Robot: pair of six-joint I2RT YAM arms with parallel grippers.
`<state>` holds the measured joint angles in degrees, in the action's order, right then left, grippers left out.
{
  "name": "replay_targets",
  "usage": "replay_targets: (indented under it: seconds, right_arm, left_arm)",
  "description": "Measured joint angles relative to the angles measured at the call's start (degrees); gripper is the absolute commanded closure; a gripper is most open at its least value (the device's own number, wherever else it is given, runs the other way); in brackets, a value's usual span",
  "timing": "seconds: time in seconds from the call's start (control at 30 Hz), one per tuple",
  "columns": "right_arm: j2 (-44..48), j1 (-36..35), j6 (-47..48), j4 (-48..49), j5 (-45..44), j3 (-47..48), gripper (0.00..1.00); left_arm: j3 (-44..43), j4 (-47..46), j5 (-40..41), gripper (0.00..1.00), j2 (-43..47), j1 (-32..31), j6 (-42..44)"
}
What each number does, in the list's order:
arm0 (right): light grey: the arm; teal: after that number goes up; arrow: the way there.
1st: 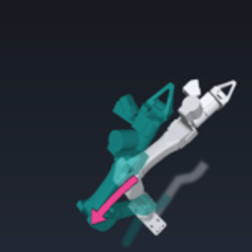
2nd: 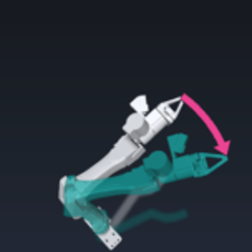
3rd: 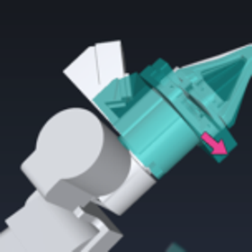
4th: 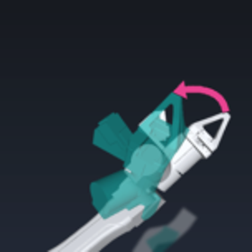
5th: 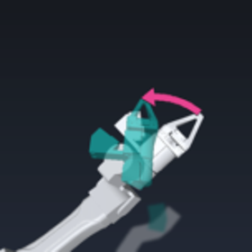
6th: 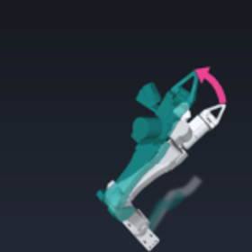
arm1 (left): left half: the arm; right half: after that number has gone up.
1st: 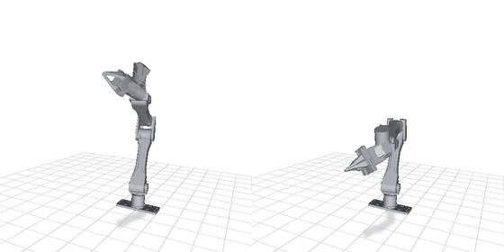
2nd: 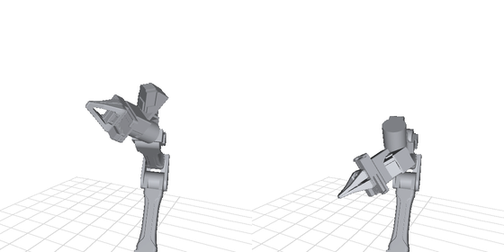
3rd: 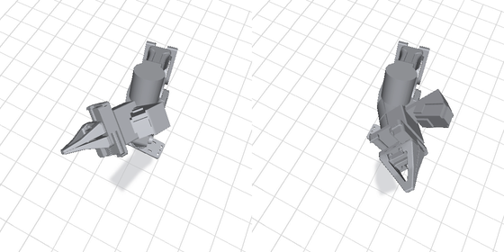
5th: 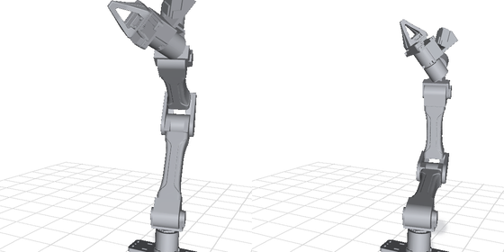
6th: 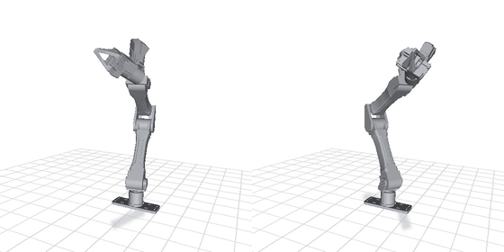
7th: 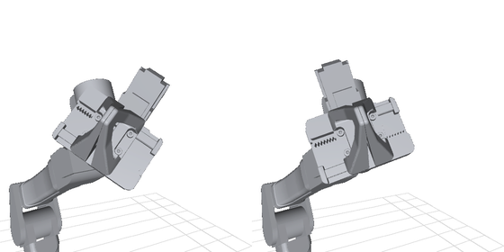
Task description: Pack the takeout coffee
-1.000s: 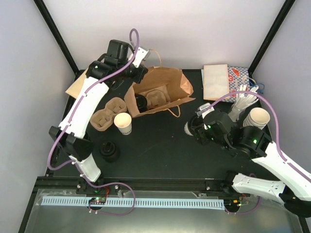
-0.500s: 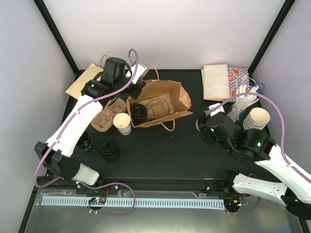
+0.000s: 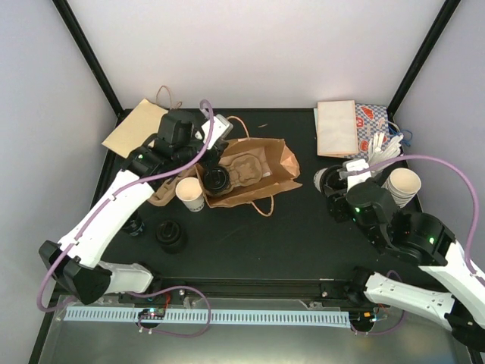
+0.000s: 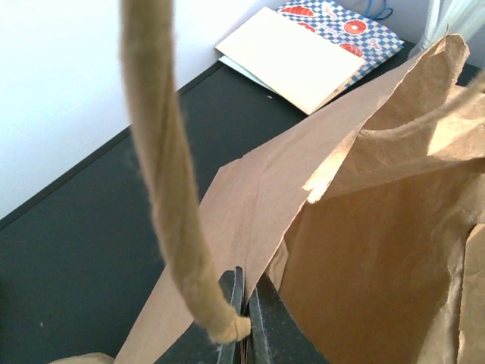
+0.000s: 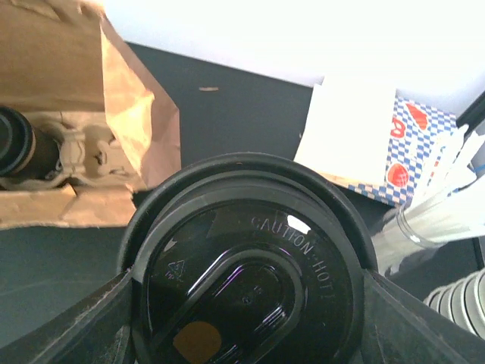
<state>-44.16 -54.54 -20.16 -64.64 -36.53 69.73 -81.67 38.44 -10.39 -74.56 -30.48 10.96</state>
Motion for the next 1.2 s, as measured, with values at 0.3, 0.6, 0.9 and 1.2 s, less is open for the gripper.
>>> replay_targets:
  seconds: [0.3,0.6,0.9,1.2]
  right_arm:
    - [1.4,0.0,5.2,6.8,2.9,1.0,0.36]
    - [2.6,0.0,9.5,11.8,10.8,1.0,0.36]
    - [4.1,0.0,13.9,17.7,19.3,-3.0,0.37]
    - [5.4,0.0,17.7,20.9,24.4,-6.7,0.37]
  left_arm:
    - [3.9,-0.9,2.4,0.98,4.1,-3.9,0.1]
    - [7.3,-2.1,4.5,0.98,7.0,-7.2,0.5]
    - [9.3,-2.5,6.1,0.98,9.0,-9.4,0.7]
    - [11.5,-3.4,6.4,0.98,10.8,-10.2,0.7]
